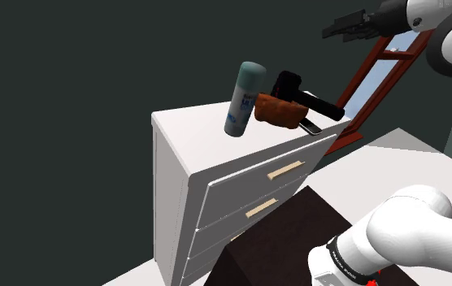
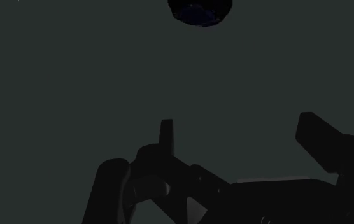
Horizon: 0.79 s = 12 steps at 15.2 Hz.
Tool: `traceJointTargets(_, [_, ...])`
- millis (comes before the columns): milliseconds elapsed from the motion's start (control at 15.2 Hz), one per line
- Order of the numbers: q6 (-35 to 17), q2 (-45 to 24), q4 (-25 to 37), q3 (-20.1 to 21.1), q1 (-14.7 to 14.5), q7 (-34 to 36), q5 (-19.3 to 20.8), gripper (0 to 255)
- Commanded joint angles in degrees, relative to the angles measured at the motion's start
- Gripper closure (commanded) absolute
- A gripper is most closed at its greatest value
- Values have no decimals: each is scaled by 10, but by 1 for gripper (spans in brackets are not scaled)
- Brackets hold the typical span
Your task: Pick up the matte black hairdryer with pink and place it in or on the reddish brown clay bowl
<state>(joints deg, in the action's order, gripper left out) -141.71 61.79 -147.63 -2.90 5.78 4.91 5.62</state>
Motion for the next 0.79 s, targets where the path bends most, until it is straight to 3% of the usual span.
traceJointTargets(0, [0, 0, 0, 0, 0, 0, 0, 0])
traceJointTargets(264, [84, 59, 25, 5, -1, -2, -4, 0])
traceJointTargets(726, [84, 59, 25, 5, -1, -2, -4, 0])
